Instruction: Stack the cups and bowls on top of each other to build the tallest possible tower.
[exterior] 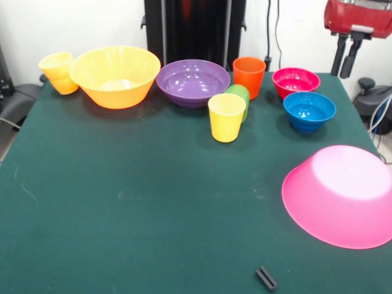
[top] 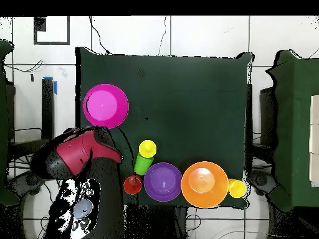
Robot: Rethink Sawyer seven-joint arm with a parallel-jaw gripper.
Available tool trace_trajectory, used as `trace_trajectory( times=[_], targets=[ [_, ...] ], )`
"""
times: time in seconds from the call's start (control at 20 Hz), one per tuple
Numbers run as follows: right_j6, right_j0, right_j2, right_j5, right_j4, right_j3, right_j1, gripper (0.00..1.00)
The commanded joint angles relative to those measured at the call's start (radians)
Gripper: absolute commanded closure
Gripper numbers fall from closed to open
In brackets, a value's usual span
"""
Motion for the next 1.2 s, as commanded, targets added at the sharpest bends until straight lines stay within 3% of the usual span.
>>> trace_trajectory(
  times=[0.05, 1.2],
  targets=[
    [0.238, 0.046, -0.015, -0.072, 0.064, -0.048, 0.106, 1.00],
    [0.228, 0.103, -0.070, -0.088, 0.216, -0.059, 0.158, 1.00]
  ],
)
